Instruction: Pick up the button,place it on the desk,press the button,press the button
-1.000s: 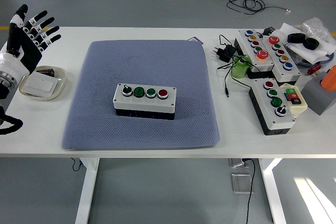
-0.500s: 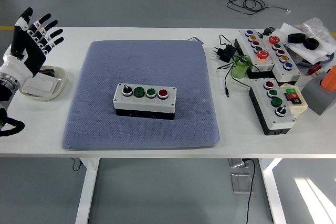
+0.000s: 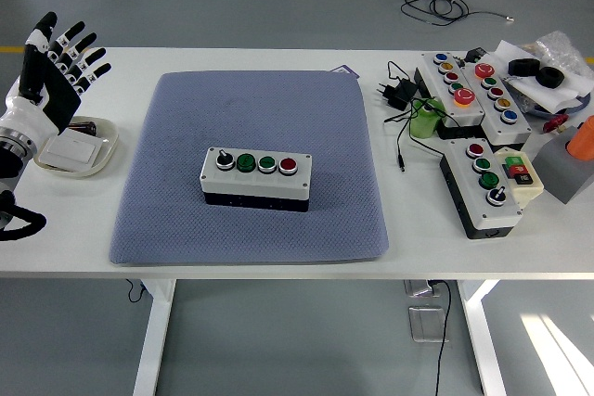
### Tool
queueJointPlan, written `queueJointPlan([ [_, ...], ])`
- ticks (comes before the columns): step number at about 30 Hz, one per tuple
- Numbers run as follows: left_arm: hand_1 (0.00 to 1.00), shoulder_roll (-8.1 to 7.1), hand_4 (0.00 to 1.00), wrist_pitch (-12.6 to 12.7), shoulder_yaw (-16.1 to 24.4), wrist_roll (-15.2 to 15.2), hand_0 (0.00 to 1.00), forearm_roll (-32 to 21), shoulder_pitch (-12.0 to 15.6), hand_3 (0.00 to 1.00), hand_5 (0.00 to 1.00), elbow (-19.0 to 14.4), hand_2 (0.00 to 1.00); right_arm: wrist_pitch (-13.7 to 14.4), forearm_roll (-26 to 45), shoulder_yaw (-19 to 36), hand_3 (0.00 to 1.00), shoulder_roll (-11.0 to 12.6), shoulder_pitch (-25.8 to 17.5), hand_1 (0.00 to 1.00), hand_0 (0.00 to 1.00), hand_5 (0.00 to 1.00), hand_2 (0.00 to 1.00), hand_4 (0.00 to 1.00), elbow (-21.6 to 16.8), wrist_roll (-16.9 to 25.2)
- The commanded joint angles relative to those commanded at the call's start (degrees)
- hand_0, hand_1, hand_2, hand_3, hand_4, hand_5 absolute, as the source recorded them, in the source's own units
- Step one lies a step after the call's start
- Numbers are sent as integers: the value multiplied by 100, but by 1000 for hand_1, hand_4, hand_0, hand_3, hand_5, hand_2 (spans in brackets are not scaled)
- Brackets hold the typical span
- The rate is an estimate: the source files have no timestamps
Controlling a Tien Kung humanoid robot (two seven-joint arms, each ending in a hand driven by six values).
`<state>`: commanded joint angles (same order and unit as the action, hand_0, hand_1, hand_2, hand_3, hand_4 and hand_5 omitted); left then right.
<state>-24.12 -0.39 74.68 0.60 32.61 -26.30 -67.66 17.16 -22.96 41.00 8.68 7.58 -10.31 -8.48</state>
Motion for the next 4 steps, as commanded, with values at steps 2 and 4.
queueJointPlan([
  [2,973,2,684,0,-5,0,944,-3,-1,998,998,6,998,1,-3,5,751,-1,1,797,787,479,817,412,0,-1],
  [4,973,0,684,-4,-11,-5,944,-6,-4,998,998,16,998,2,1,4,751,0,4,797,787,479,817,412,0,0],
])
